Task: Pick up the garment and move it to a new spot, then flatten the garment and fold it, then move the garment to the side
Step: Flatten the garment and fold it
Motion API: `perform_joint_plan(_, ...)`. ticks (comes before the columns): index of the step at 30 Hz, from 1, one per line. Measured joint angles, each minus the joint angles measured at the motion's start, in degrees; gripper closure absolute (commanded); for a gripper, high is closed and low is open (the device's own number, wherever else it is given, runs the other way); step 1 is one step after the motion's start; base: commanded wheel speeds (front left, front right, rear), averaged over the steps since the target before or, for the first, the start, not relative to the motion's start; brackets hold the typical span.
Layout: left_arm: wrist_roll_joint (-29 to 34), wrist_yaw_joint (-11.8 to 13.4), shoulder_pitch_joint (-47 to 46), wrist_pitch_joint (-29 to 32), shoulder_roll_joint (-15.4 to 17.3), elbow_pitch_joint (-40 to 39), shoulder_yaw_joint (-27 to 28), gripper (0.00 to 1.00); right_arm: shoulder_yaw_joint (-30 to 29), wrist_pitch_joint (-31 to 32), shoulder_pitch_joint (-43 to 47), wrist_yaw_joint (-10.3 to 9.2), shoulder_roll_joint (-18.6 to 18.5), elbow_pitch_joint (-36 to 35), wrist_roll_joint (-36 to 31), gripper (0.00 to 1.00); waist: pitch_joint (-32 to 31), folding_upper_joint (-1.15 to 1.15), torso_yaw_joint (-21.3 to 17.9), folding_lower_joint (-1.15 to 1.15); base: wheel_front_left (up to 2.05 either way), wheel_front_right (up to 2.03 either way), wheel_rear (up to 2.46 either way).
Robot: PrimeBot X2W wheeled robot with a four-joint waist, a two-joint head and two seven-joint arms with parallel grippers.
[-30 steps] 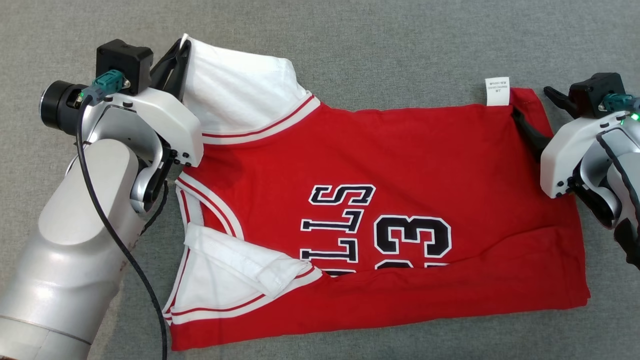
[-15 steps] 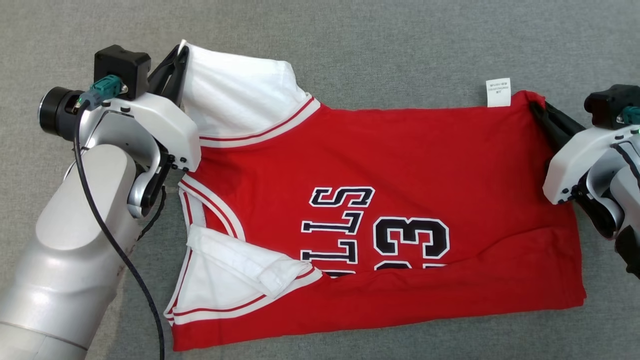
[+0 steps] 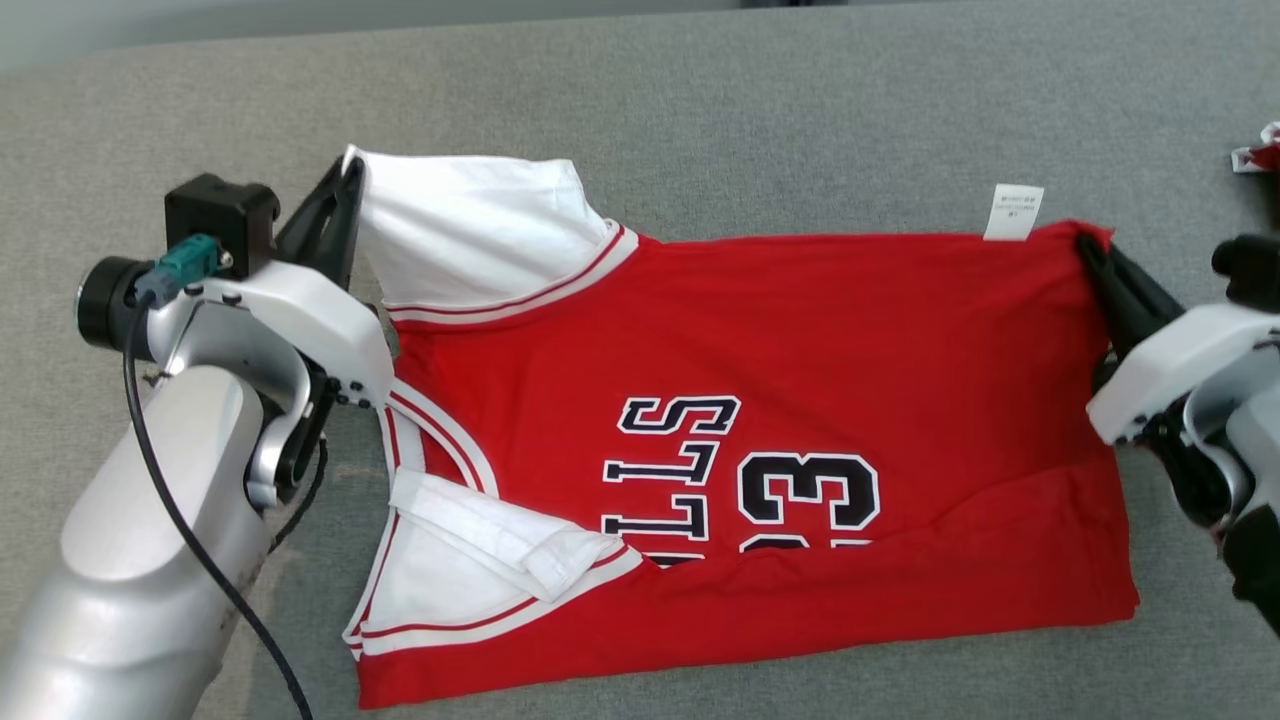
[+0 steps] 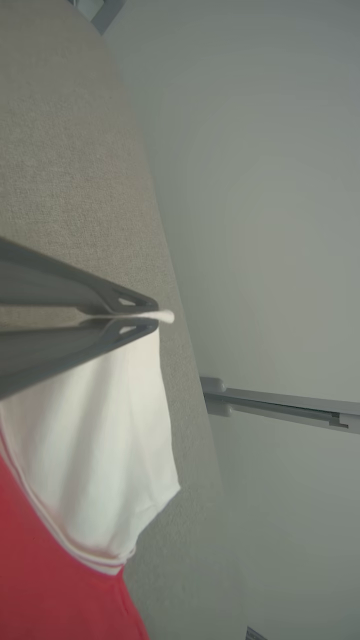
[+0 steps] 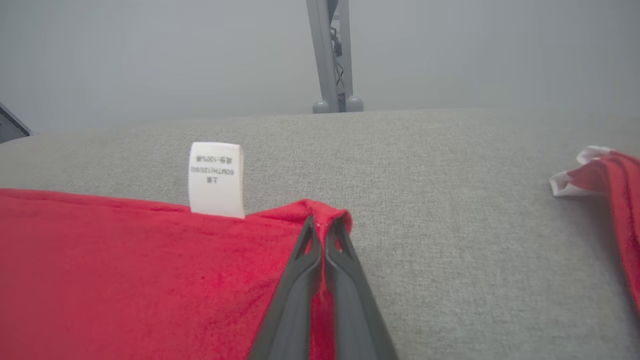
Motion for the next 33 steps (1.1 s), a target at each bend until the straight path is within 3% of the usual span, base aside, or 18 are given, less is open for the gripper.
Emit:
perform_joint_plan(3, -0.67, 0.43, 2.59, 0.05, 0.43, -2.63, 0.15, 1.00, -2.42, 0.00, 3.87, 0.00, 0.20, -1.14, -0.36, 1.00, -1.36, 0.00, 0.36, 0.00, 0.00, 0.00, 0.00)
perform_joint_plan(8, -1.96, 2.12, 8.04, 0.36, 2.25, -8.23, 0.89, 1.00, -6.04, -0.02, 9.60, 0.00, 1.12, -2.70, 4.70, 1.00, -4.08, 0.00, 1.20, 0.00, 0.00, 0.00, 0.00)
perform_joint_plan(20, -4.57, 3.92, 20.04, 3.98, 6.67, -18.87, 0.53, 1.00, -4.54, 5.30, 16.07, 0.00, -1.94, -7.03, 15.37, 1.00, -9.06, 0.00, 2.83, 0.00, 0.00, 0.00, 0.00)
perform_joint_plan(33, -6.05, 3.90, 25.14, 7.75, 9.37, -24.95, -1.04, 1.00, -3.98, 6.83, 16.29, 0.00, -5.88, -7.86, 17.89, 1.00, -10.53, 0.00, 3.42, 0.00, 0.00, 0.00, 0.00)
